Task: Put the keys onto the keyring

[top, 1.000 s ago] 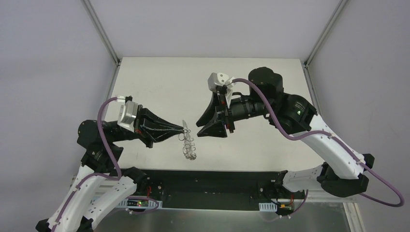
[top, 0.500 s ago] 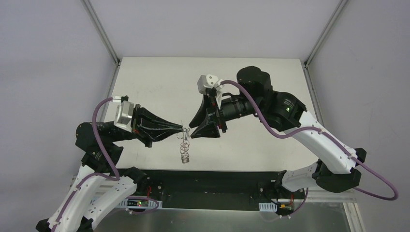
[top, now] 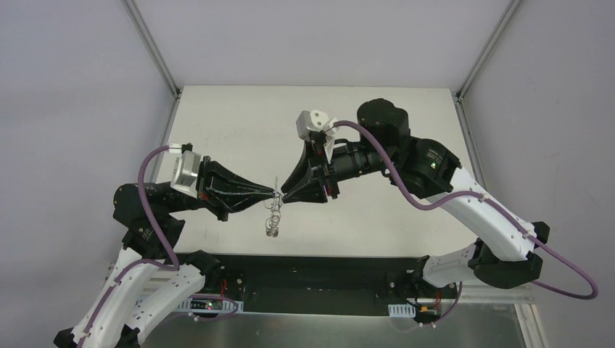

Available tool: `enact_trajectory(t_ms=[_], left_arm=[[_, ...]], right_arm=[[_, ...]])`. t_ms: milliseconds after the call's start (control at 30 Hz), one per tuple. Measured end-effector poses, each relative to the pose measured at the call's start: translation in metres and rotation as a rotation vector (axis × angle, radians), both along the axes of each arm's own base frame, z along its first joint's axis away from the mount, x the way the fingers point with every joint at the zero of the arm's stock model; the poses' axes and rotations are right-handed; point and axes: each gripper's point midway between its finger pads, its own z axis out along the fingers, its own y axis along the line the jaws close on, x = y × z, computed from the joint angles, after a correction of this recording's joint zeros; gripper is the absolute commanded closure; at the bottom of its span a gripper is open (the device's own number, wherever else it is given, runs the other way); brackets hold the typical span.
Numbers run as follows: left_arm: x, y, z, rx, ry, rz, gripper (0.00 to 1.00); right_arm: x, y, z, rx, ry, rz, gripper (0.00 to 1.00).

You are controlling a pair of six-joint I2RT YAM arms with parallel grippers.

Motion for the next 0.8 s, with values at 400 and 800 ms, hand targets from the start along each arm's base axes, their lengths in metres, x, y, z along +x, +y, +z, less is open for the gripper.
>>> enact_trajectory(t_ms=[400, 800], left_arm=[[-0.001, 0.000, 0.001, -0.004, -0.001, -0.002, 1.00], [-0.002, 0.000, 0.001, -0.001, -0.004, -0.008, 1.00]], right_arm=[[0.000, 0.002, 0.001, 0.002, -0.004, -0.011, 1.00], [-0.001, -0.001, -0.015, 0.002, 0.009, -0.025, 1.00]])
